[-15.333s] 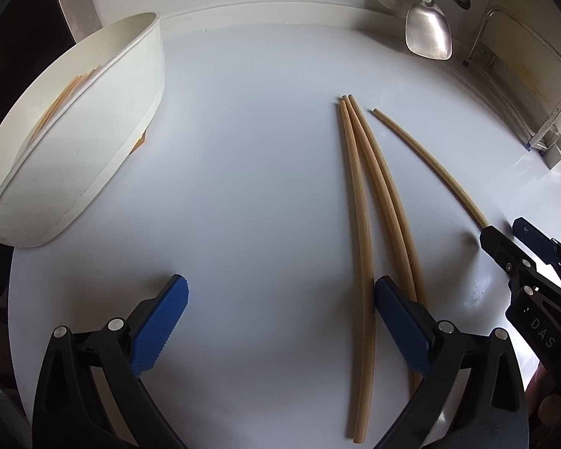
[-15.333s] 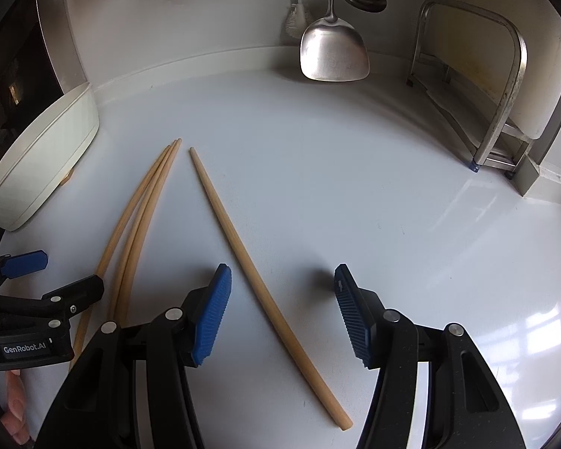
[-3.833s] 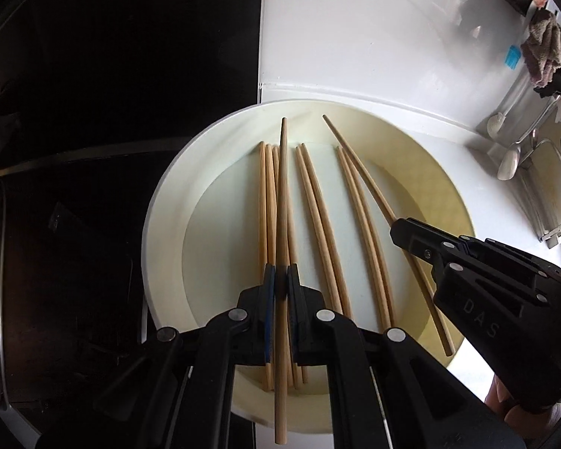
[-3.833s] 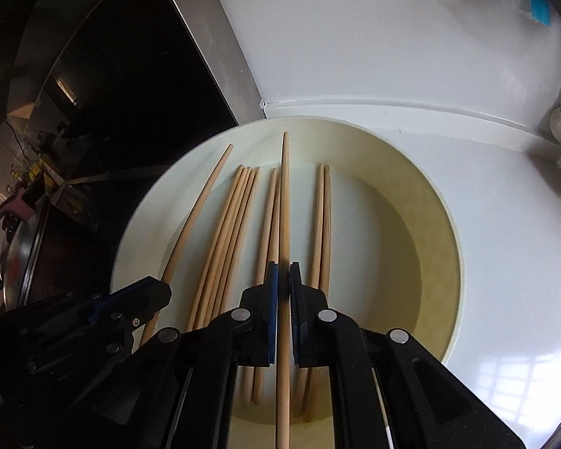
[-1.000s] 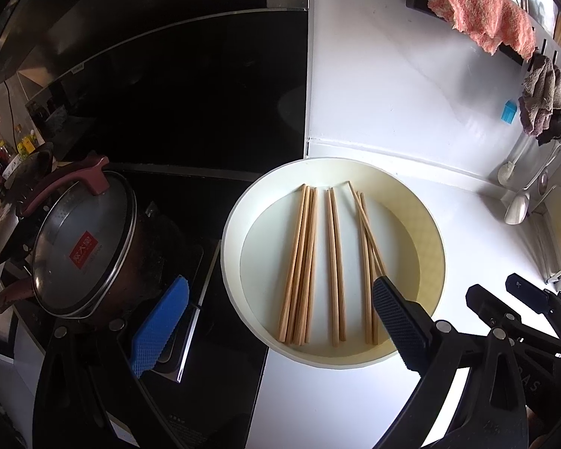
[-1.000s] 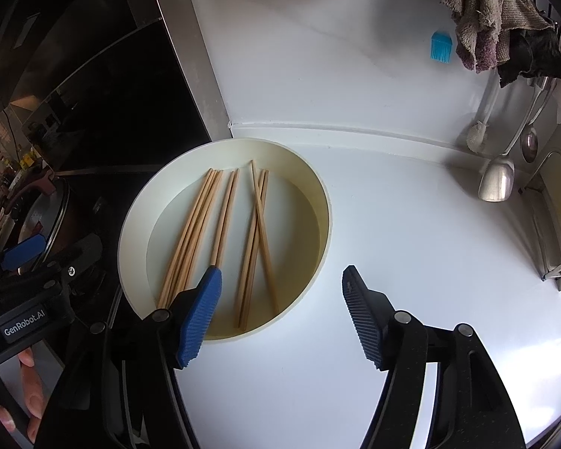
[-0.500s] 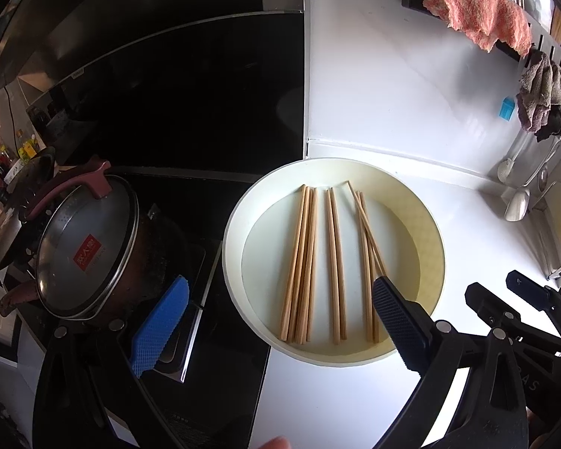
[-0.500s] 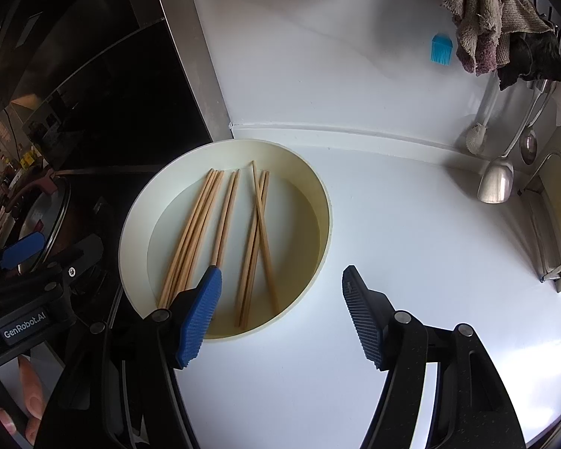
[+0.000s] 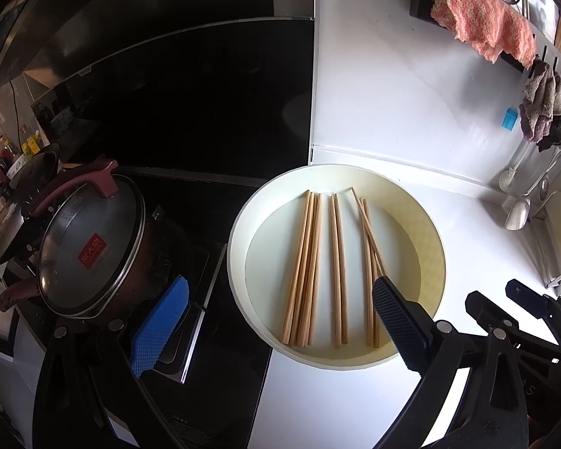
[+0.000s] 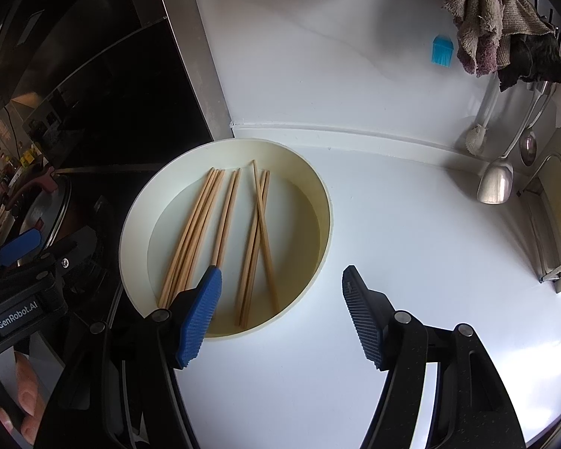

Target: Organize utensils

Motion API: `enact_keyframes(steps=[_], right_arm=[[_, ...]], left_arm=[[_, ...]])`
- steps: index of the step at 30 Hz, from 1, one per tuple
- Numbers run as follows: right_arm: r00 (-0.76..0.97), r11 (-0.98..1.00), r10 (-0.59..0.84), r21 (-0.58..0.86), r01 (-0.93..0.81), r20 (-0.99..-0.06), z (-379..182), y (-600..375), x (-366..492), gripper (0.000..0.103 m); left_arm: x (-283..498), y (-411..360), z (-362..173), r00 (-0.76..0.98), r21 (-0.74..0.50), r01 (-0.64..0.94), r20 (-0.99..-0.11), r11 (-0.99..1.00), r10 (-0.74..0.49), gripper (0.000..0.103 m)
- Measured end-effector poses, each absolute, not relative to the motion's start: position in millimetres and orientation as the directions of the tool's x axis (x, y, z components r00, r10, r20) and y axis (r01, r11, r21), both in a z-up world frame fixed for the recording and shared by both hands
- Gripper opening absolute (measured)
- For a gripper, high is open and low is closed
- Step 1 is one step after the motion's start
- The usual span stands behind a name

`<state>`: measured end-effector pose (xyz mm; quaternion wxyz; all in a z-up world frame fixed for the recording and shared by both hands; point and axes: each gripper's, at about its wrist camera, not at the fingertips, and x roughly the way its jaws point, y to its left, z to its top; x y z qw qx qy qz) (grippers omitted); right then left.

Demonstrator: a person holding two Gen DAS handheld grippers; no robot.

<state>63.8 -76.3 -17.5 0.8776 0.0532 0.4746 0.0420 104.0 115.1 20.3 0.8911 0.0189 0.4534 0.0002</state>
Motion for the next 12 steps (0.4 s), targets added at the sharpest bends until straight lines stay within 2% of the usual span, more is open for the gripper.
enact_keyframes(steps=[12], right_arm=[[0.544, 0.991, 0.124, 0.135, -0.020, -0.830, -18.3, -75.0, 64.4, 0.064]], left_arm=[[109.5, 115.4, 15.7, 0.559, 0.028, 0.023, -0.829, 0.999, 0.011, 0.097]])
